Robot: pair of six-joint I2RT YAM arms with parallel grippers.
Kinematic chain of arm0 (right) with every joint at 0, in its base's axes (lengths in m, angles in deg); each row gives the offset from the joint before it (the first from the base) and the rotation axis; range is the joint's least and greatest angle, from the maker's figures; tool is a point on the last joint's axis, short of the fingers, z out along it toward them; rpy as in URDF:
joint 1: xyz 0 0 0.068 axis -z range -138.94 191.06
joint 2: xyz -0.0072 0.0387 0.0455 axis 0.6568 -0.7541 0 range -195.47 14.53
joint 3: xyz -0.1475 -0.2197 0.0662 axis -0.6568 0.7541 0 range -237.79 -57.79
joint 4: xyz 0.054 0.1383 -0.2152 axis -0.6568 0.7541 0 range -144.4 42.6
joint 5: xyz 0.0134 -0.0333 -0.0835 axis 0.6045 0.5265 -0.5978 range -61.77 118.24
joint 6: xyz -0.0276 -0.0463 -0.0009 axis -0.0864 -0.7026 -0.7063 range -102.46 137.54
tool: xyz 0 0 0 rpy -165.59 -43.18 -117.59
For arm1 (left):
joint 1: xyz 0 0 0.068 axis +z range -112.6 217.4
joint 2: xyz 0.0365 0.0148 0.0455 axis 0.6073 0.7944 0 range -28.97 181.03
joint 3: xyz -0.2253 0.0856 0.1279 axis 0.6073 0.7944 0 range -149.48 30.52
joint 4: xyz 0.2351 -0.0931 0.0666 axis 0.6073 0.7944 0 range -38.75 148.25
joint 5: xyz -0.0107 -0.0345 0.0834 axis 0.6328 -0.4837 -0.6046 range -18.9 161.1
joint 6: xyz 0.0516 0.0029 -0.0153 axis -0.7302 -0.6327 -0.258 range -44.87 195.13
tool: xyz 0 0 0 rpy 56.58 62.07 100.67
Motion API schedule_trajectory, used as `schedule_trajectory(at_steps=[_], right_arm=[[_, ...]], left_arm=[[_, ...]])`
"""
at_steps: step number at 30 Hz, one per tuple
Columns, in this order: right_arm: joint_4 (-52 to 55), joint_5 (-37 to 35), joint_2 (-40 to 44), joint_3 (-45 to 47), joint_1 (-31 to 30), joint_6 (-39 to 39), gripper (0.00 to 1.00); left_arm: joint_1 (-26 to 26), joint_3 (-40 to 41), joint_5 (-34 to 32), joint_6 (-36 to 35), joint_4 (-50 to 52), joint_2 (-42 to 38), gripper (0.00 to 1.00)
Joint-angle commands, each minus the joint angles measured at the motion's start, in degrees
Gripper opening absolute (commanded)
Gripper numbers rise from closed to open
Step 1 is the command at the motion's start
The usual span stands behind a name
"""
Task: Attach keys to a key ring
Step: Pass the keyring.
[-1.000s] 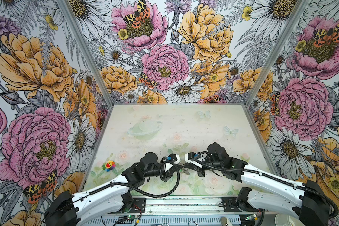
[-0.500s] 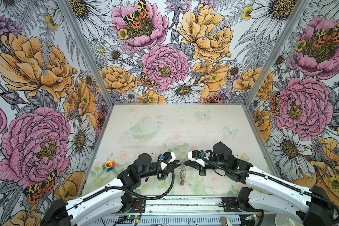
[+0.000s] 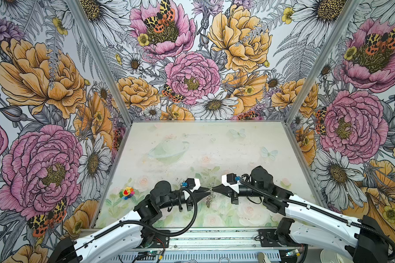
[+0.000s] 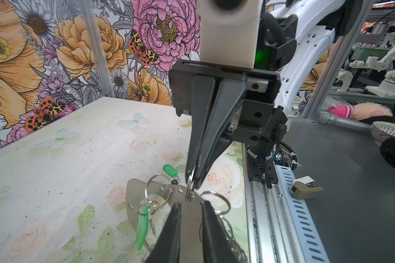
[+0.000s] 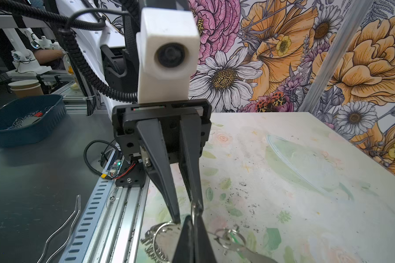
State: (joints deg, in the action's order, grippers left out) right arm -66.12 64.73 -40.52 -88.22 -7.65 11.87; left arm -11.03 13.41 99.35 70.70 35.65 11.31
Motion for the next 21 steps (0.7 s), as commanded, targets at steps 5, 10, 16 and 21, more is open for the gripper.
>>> schedule_trajectory(at_steps=[5, 10, 16, 21], right_arm=[[-9.9, 3.1, -1.2, 1.1, 0.2, 3.7, 0.00], [-13.4, 4.2, -1.8, 2.3, 0.2, 5.2, 0.00], [-17.2, 4.9, -2.8, 2.8, 0.1, 6.8, 0.00], [-18.5, 4.5, -4.1, 2.9, 0.0, 7.1, 0.00]], left_arm=[[1.4, 1.1, 2.5, 2.1, -4.2, -0.7, 0.19], [2.2, 1.5, 3.1, 3.3, -5.9, -0.9, 0.19], [2.6, 1.8, 4.1, 4.3, -7.3, -0.7, 0.15], [2.7, 1.5, 4.3, 4.4, -7.4, -0.9, 0.07]])
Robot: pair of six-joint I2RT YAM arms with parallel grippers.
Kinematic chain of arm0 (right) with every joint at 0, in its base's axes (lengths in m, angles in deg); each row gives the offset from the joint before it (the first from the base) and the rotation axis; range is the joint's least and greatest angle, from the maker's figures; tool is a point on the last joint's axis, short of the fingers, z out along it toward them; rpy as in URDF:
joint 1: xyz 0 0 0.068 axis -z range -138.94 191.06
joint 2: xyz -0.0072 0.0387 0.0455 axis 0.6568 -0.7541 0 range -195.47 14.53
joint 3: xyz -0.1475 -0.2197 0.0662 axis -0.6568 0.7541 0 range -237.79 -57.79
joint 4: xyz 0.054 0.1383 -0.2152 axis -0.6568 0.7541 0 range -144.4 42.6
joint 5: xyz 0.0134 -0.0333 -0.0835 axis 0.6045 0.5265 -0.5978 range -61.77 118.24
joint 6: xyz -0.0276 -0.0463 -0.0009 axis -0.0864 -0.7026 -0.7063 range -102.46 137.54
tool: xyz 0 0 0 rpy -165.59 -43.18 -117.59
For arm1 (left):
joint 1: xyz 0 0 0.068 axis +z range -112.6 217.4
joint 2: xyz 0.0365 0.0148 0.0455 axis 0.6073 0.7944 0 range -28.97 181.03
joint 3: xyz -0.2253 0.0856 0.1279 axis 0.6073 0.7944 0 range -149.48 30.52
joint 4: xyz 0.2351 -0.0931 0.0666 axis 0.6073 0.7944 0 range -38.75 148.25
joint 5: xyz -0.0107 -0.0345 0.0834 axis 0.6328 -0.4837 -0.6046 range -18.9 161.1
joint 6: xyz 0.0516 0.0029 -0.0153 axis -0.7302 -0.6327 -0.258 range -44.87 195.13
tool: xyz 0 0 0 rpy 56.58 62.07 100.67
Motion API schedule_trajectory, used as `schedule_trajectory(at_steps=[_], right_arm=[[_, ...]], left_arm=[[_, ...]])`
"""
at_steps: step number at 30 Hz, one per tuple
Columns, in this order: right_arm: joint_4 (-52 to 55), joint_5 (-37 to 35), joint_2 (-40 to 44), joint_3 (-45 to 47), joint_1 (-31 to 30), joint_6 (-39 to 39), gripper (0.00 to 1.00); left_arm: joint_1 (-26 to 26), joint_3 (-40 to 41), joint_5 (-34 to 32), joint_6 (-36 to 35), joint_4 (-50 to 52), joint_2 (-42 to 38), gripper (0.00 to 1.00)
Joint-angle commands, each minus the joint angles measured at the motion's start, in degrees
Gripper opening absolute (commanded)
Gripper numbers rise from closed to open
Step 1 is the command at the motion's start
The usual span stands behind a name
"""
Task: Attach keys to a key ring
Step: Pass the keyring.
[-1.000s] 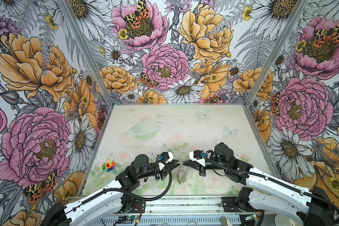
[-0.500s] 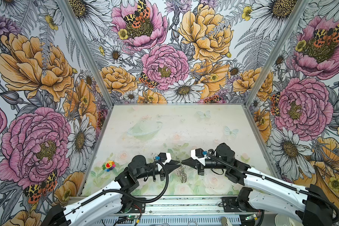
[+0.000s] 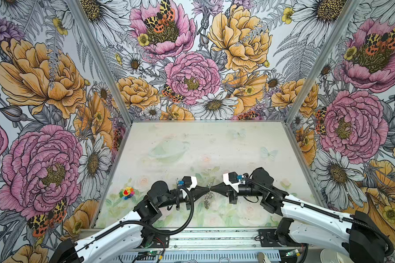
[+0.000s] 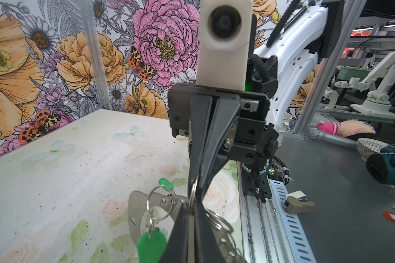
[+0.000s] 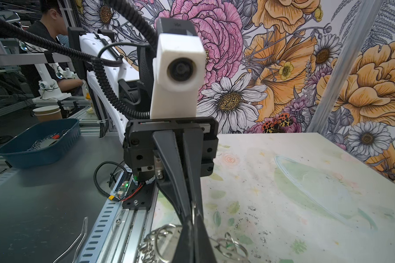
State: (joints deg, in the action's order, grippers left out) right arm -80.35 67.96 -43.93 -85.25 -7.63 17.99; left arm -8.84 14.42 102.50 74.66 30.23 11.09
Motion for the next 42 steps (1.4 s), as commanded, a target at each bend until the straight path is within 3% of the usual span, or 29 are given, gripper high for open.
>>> schedule_trajectory(at_steps=[1, 7, 15, 20, 33, 42], right_arm=[[-4.2, 1.0, -0.9, 0.0, 0.0, 0.9, 0.00], [-1.4, -1.3, -0.5, 0.1, -0.2, -0.7, 0.00], [18.4, -7.2, 3.0, -3.7, -0.1, -9.3, 0.11], [28.7, -8.1, 1.6, -7.4, 0.0, -13.0, 0.11], [30.2, -7.1, 0.3, -8.0, -0.1, -13.8, 0.13], [30.0, -6.2, -0.8, -9.0, -0.2, -13.6, 0.07]], left_arm=[[0.5, 0.5, 1.2, 0.5, -2.2, -0.6, 0.05], [0.5, -0.3, -0.3, -0.1, -0.7, 0.8, 0.00], [-2.0, -2.9, -7.7, -5.5, 6.8, 4.2, 0.00], [-3.1, -4.1, -7.9, -7.1, 8.9, 6.3, 0.00], [-3.5, -4.8, -6.1, -7.2, 9.5, 7.4, 0.00], [-3.6, -5.0, -3.9, -6.9, 9.5, 8.7, 0.00]])
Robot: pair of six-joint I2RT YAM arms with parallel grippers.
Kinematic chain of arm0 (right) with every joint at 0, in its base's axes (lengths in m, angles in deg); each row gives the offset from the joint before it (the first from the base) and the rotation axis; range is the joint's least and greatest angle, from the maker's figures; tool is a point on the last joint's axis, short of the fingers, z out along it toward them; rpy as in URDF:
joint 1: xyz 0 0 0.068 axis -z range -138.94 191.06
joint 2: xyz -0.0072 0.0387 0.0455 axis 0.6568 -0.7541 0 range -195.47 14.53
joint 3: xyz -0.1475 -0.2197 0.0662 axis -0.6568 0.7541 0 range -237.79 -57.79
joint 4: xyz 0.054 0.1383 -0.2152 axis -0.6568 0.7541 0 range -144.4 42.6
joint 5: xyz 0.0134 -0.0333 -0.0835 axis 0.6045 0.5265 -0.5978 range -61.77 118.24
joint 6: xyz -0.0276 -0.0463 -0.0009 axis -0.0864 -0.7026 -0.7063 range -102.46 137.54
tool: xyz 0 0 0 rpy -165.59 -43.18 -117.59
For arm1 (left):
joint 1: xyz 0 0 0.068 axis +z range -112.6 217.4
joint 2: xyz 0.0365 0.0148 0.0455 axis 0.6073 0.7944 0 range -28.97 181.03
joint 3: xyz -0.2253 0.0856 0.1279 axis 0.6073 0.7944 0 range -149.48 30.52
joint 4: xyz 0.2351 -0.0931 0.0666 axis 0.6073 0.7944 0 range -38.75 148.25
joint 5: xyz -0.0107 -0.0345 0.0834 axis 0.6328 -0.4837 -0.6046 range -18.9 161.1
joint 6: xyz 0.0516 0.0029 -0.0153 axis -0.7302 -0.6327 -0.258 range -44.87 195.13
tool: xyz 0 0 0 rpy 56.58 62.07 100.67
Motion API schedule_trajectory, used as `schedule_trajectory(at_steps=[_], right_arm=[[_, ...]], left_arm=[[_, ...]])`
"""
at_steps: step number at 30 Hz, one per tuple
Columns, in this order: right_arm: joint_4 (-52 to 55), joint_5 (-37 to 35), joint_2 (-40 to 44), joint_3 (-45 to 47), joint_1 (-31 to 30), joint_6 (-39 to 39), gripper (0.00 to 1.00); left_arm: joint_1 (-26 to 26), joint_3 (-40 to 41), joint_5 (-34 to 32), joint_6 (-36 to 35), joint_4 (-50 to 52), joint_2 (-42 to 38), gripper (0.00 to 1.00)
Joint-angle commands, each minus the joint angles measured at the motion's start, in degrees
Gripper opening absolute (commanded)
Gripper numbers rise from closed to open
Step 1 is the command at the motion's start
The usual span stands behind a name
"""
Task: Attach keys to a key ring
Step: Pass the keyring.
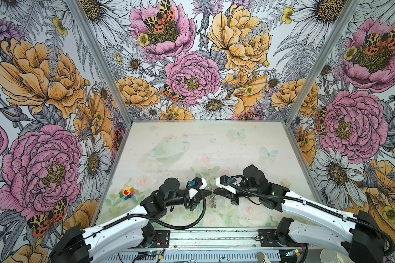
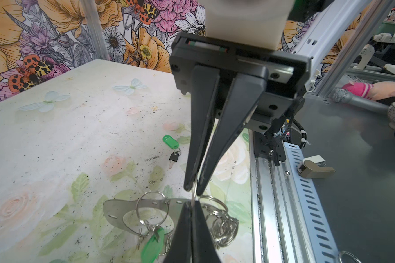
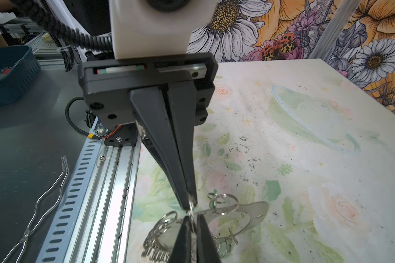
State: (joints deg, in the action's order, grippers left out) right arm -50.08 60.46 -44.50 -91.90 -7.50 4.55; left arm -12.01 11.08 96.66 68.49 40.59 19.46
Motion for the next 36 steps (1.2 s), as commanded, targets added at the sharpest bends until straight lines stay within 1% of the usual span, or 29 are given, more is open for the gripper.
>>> schedule_trajectory(at_steps=[1, 4, 9, 14, 18, 20, 25, 29, 32, 36], right_arm=[[-0.3, 1.4, -0.2, -2.5, -0.4, -0.1, 0.06], [-0.4, 1.5, -0.3, -2.4, -0.4, 0.0, 0.00], [-1.0, 1.9, -0.3, -2.4, -0.4, 0.9, 0.00], [-8.4, 2.6, 1.9, 0.9, -0.1, 3.8, 0.00], [-10.9, 3.4, 2.2, 1.3, 0.0, 5.1, 0.00], [-12.0, 3.8, 2.4, 1.7, 0.0, 5.3, 0.00], [-14.7, 4.7, 3.3, 2.4, 0.0, 6.7, 0.00], [-17.4, 5.0, 4.8, 3.9, 0.1, 7.6, 0.00], [-18.1, 5.5, 4.5, 3.7, 0.1, 8.3, 0.00], [-19.8, 6.0, 3.9, 4.1, 0.1, 8.9, 0.00]], left_arm=[[-0.4, -1.7, 1.9, -0.8, -0.8, 0.5, 0.00], [-0.4, -1.7, 2.1, -0.9, -0.9, 0.7, 0.00], [-0.4, -1.3, 1.5, -0.7, -1.0, -0.7, 0.00], [0.0, -0.1, 0.3, 0.2, -2.0, -3.6, 0.14], [0.3, 1.4, 0.4, 1.2, -3.3, -5.7, 0.21], [0.7, 1.7, 0.6, 1.6, -3.7, -6.3, 0.23], [2.2, 2.8, 2.7, 3.5, -6.5, -7.2, 0.23], [3.4, 3.7, 4.0, 4.9, -8.5, -8.2, 0.18], [3.5, 3.9, 4.9, 5.2, -9.2, -8.8, 0.14], [3.4, 3.8, 6.8, 5.2, -9.7, -8.6, 0.14]])
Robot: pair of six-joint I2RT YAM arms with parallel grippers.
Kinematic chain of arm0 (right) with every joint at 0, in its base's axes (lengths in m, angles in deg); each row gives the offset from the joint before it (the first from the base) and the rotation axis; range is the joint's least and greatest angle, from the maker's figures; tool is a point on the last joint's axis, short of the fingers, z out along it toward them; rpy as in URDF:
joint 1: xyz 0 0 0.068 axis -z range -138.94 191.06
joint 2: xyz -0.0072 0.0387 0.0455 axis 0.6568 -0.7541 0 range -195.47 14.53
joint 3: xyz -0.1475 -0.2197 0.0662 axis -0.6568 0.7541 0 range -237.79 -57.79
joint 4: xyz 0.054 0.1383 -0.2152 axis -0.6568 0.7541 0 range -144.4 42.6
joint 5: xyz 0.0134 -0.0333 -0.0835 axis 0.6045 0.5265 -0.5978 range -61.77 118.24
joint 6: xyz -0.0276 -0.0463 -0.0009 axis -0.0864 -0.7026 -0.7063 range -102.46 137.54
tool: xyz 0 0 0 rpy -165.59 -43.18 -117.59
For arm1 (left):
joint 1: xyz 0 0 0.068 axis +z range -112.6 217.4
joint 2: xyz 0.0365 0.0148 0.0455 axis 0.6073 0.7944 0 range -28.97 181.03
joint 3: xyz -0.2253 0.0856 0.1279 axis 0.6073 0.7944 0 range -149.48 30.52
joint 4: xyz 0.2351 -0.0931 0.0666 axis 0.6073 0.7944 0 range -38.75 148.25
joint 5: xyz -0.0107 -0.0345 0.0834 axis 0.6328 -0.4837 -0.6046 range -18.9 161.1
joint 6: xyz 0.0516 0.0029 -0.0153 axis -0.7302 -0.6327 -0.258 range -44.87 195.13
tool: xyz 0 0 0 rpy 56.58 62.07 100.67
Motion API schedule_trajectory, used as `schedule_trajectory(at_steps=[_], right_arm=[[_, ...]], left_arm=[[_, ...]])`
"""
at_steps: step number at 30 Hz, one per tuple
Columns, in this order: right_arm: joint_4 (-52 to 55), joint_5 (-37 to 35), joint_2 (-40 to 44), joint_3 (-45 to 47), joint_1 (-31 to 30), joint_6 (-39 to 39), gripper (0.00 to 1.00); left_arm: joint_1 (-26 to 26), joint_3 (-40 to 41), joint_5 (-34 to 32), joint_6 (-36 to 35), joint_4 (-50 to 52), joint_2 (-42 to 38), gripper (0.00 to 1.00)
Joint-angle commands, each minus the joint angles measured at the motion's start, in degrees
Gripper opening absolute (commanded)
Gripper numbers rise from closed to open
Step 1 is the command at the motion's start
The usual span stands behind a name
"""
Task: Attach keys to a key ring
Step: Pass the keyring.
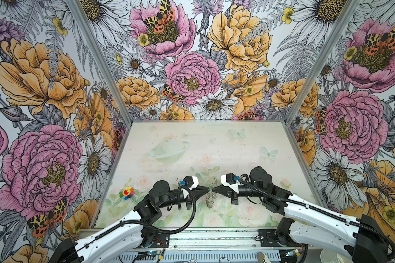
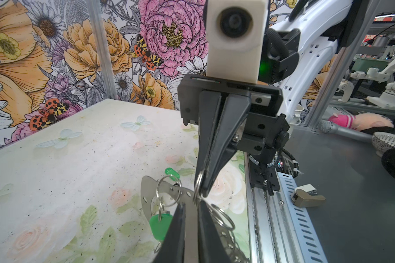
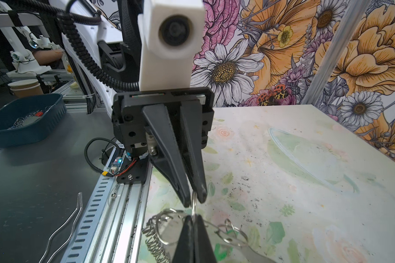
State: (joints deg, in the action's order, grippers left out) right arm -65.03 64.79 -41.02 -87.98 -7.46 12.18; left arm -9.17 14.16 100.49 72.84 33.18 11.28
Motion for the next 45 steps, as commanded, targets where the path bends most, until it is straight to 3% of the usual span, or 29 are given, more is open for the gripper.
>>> schedule_trajectory(at_steps=[1, 6, 20, 25, 29, 37, 45], right_arm=[[-5.2, 1.7, 0.2, 0.2, 0.2, 1.3, 0.00], [-5.7, 2.2, -0.9, -0.4, 0.0, 1.5, 0.00], [-7.9, 3.5, -2.1, 0.0, -0.2, 2.1, 0.00], [-7.2, 1.5, -1.3, 0.6, 0.0, 1.7, 0.00], [-4.3, -2.4, 0.3, 0.5, 0.5, 1.5, 0.07], [6.6, -21.6, 6.1, 1.1, 1.4, 4.4, 0.18], [16.6, -33.9, 3.9, -0.6, 2.4, 19.6, 0.20]], left_arm=[[0.6, 0.7, 3.5, 1.1, -2.5, -0.4, 0.14], [0.4, 0.4, 4.9, 1.2, -3.2, 0.7, 0.15], [0.8, -0.3, 4.4, 1.1, -3.4, 2.0, 0.01], [0.9, -0.2, 2.3, 0.5, -2.6, 2.4, 0.00], [0.7, -0.3, -2.2, -0.5, -1.2, 2.2, 0.00], [-1.0, -0.3, -12.5, -3.7, 2.4, 1.8, 0.00], [-2.0, 0.1, -17.4, -4.9, 3.1, 2.3, 0.00]])
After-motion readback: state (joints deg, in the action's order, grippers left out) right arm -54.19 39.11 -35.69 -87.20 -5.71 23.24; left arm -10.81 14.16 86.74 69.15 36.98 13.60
